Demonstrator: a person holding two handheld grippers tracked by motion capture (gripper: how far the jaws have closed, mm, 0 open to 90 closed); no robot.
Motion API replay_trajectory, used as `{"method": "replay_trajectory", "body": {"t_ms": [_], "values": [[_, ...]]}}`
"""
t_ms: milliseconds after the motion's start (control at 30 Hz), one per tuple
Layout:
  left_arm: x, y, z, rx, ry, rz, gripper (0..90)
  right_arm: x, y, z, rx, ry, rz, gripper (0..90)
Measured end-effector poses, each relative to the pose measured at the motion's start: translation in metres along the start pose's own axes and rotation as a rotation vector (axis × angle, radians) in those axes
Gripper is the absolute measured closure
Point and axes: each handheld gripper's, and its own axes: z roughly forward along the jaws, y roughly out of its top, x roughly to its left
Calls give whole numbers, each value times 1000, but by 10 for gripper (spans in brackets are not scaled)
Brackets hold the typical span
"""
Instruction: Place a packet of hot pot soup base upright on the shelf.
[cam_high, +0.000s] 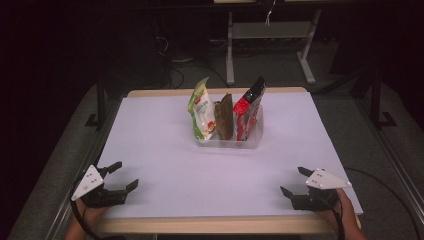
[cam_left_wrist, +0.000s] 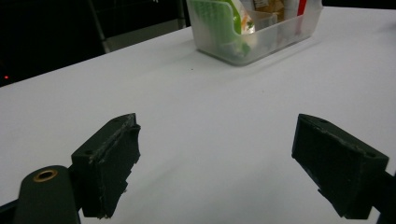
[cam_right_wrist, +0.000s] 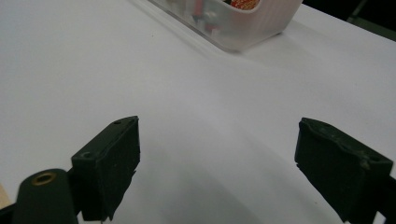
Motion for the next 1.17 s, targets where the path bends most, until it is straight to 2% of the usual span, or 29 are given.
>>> {"method": "replay_trajectory", "body": {"t_ms": [200, 733, 1167], "values": [[-1, 1, 6, 16, -8, 9, 142, -1, -2, -2, -4, -4, 4, 135], [-1, 3, 11, 17, -9, 5, 142, -2, -4, -4, -8, -7, -1, 137], [-2, 3, 12, 15, -15, 8, 143, -1, -3, -4, -10, -29, -3, 137]]}}
